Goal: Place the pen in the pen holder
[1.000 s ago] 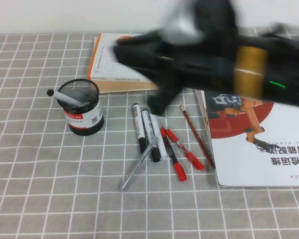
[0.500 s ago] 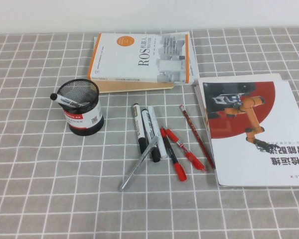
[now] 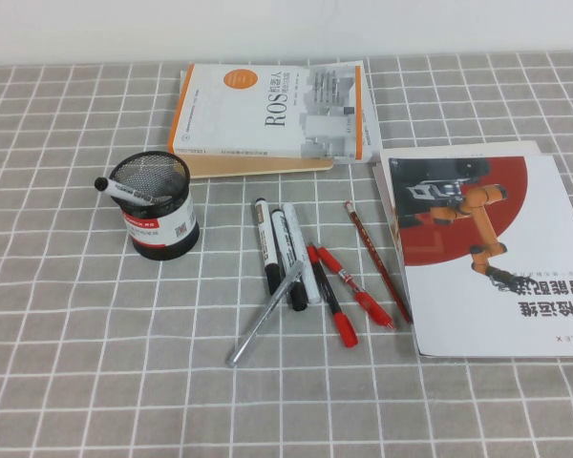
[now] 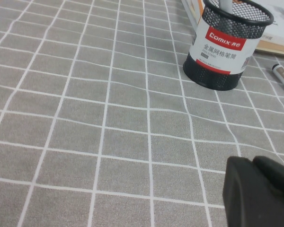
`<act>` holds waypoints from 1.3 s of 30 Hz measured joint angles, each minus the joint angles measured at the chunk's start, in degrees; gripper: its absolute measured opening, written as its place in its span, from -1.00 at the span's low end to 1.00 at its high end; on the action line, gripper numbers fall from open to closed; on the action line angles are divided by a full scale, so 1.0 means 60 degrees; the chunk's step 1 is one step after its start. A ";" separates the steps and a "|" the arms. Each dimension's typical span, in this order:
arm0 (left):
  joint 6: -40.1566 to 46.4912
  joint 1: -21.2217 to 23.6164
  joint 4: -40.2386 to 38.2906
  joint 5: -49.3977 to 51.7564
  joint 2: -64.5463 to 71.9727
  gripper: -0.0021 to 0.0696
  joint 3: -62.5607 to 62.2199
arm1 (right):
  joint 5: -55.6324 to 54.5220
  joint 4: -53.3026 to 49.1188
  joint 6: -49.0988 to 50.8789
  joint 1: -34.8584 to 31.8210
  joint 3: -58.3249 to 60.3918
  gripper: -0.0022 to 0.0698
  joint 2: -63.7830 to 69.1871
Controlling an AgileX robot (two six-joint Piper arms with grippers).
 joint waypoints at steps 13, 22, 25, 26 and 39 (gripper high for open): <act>0.0000 0.0000 0.0000 0.0000 0.0000 -0.96 0.0000 | 0.4334 1.1862 -0.9218 -0.0120 0.0412 -0.97 0.0102; 0.0000 0.0000 0.0000 0.0000 0.0000 -0.96 0.0000 | 0.0558 1.4122 -1.2334 -0.2460 0.2186 -0.97 -0.0870; 0.0000 0.0000 0.0000 0.0000 0.0000 -0.96 0.0000 | -0.0377 1.4564 -1.3205 -0.3358 0.2653 -0.97 -0.1682; 0.0000 0.0000 0.0000 0.0000 0.0000 -0.96 0.0000 | -0.0477 1.4608 -1.3248 -0.3622 0.2792 -0.97 -0.1950; 0.0000 0.0000 0.0017 0.0015 0.0000 -0.96 0.0000 | 0.0688 1.5143 -1.2676 -0.6990 0.4410 -0.97 -0.3910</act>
